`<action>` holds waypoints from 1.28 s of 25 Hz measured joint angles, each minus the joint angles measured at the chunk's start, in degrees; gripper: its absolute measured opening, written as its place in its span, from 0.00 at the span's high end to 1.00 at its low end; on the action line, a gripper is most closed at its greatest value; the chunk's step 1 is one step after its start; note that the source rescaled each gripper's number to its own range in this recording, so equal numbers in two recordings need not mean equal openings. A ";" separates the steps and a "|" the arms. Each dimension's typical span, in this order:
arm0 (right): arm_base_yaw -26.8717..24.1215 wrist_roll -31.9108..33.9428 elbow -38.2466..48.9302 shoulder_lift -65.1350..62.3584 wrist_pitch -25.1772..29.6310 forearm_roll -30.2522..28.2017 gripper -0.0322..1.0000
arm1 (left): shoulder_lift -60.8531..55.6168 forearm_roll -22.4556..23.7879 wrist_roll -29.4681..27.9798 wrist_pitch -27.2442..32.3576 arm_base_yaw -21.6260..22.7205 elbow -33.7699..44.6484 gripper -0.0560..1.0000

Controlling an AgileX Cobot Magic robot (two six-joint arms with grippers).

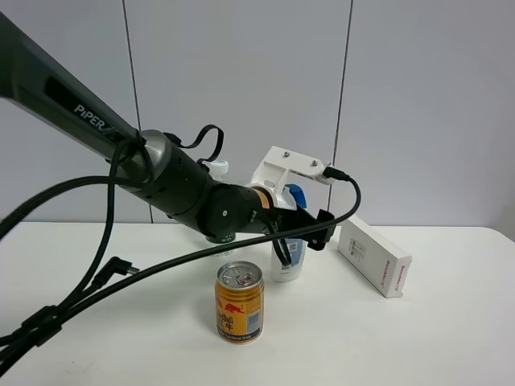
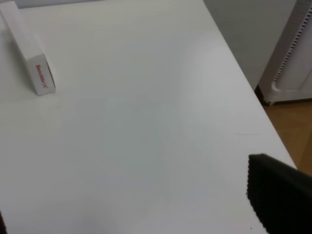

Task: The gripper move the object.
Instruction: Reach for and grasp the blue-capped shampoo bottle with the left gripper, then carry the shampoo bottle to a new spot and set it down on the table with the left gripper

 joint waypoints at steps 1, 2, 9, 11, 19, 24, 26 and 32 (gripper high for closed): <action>0.00 0.00 0.00 0.00 0.00 0.00 0.00 | 0.35 0.00 0.00 0.04 0.00 -0.19 0.00; 0.00 0.00 0.00 0.00 0.00 0.00 0.00 | 0.56 0.00 0.00 0.04 0.00 -0.27 0.00; 0.00 0.00 0.00 0.00 0.00 0.00 0.00 | 1.65 0.00 -0.04 0.71 0.00 -0.27 0.43; 0.00 0.00 0.00 0.00 0.00 0.00 0.00 | 1.65 0.36 0.05 0.95 0.07 -0.27 0.89; 0.00 0.00 0.00 0.00 0.00 -0.04 0.00 | 1.65 0.36 -1.56 0.99 0.07 -0.32 0.91; 0.00 0.00 0.00 0.00 0.00 -0.04 0.00 | -0.25 0.36 -1.96 3.91 0.07 -0.32 0.91; 0.00 0.00 0.00 0.00 0.00 -0.04 0.00 | -2.84 0.36 -1.96 5.20 0.01 -0.27 0.91; 0.00 0.00 0.00 0.00 0.00 -0.04 0.00 | -12.38 0.36 -2.56 7.95 -0.10 -0.27 0.91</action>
